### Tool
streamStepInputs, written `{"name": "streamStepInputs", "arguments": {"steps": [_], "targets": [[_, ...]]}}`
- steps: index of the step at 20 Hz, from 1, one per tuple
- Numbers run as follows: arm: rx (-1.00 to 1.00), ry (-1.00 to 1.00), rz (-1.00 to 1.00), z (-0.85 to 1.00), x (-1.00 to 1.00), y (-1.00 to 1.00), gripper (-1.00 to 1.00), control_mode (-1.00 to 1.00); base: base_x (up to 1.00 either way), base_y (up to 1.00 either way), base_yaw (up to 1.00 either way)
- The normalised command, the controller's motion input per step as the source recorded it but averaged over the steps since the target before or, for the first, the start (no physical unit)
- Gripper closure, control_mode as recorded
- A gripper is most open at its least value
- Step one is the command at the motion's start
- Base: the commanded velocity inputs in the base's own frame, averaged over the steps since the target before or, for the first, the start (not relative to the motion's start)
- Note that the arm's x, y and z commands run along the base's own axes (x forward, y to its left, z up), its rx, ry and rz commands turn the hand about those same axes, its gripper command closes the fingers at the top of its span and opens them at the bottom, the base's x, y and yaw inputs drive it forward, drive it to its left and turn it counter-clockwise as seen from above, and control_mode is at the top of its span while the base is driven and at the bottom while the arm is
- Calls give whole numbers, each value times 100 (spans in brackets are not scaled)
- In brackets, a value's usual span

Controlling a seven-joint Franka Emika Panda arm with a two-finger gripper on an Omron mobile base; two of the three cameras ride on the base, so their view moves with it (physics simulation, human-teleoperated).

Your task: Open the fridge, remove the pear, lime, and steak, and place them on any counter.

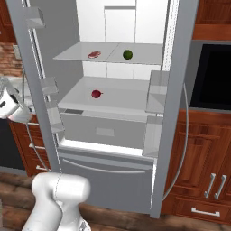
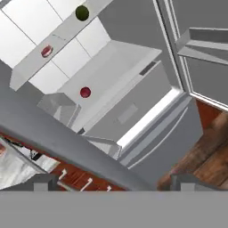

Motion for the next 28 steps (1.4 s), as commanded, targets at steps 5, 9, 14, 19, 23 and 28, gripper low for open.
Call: {"name": "streamStepInputs", "arguments": {"steps": [5, 9, 14, 19, 23, 28], "targets": [[45, 27, 17, 2, 31, -88, -100, -100, 0, 0, 0], [43, 23, 14, 0, 49, -67, -100, -100, 0, 0, 0], [19, 12, 21, -12, 67, -15, -100, -100, 0, 0, 0], [2, 7, 12, -25, 77, 10, -100, -100, 0, 0, 0], [10, 13, 10, -31, 100, 13, -100, -100, 0, 0, 0], [10, 6, 10, -38, 99, 17, -100, -100, 0, 0, 0]]}}
